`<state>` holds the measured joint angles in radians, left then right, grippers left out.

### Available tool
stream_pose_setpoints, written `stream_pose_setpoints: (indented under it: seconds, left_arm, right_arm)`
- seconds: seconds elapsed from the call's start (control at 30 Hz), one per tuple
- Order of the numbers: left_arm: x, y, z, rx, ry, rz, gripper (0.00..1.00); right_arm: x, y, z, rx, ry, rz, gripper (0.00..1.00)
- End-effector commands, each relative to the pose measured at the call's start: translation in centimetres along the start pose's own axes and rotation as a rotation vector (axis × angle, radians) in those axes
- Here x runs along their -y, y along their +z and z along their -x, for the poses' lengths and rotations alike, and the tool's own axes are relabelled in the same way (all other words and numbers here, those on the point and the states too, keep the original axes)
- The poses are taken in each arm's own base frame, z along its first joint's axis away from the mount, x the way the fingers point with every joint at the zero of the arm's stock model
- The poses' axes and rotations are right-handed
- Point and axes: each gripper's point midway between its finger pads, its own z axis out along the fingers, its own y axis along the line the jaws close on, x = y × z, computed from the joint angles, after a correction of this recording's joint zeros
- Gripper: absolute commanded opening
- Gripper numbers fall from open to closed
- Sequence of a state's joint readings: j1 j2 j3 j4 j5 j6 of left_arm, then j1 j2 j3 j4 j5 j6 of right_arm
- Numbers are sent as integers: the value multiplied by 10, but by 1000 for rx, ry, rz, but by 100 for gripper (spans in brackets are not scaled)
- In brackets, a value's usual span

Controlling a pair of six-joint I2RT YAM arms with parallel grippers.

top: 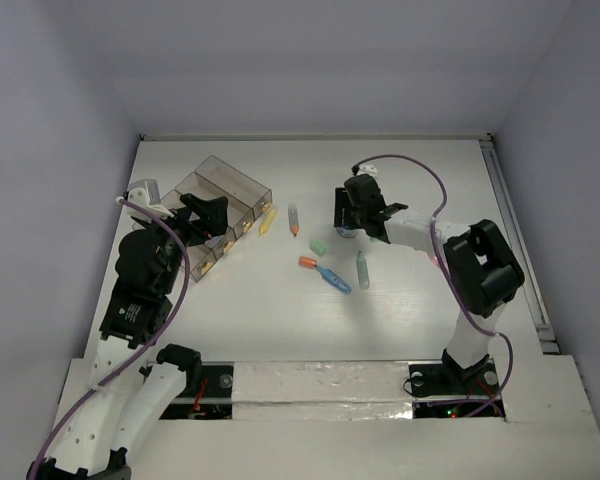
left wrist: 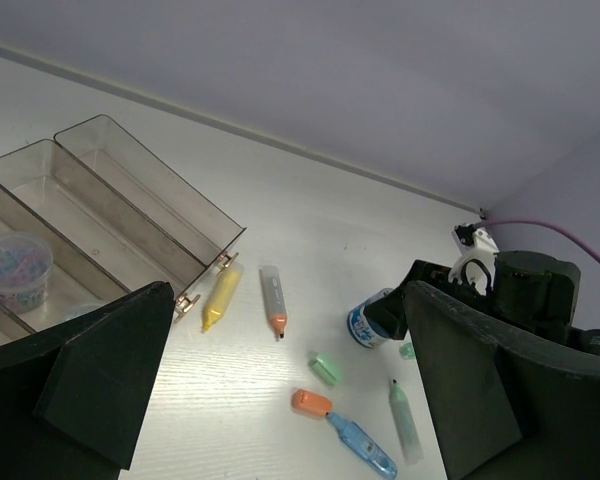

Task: Sort the stationery into containers
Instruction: Pick up the stationery from the center of the board, then place the stationery in the storage box.

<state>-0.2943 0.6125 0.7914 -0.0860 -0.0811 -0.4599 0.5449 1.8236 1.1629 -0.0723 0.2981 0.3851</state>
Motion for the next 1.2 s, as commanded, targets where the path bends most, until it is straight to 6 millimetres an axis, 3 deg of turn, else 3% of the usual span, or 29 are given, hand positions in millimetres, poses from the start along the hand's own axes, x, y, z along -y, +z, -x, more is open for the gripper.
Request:
stream_pose_setpoints:
  seconds: [0.0,0.07,0.2,0.27,0.37,0.6,0.83,1.17]
  left_arm:
    - [6,1,9,38,6,-34,99]
    - [7,2,10,40,4,-35,99]
    - [7,1,9,39,4,-38,99]
    - [8,1,10,41,5,-40,99]
    - [8,0,11,44,7,-39,99]
    - [8,-1,13,52,9,-39,99]
    - [8,-3,14,56,10,-41,99]
    - [9,-4,15,60,9,-46,99]
  right_arm:
    - [-19,-13,38,107,-12,27,51]
    - [-30,-22,57,165,-27,35,47]
    - [-74,-44,100,270,-93,130,45]
    - [-107,-51,126,321,-90,237,45]
    - [-152,-52,145,356,-87,366,42]
    - [-253,-39,151,380,-106,573,41]
    - [-288,-19,152,387,-126,611,41]
    - [-287,11,132,340,-144,564,42]
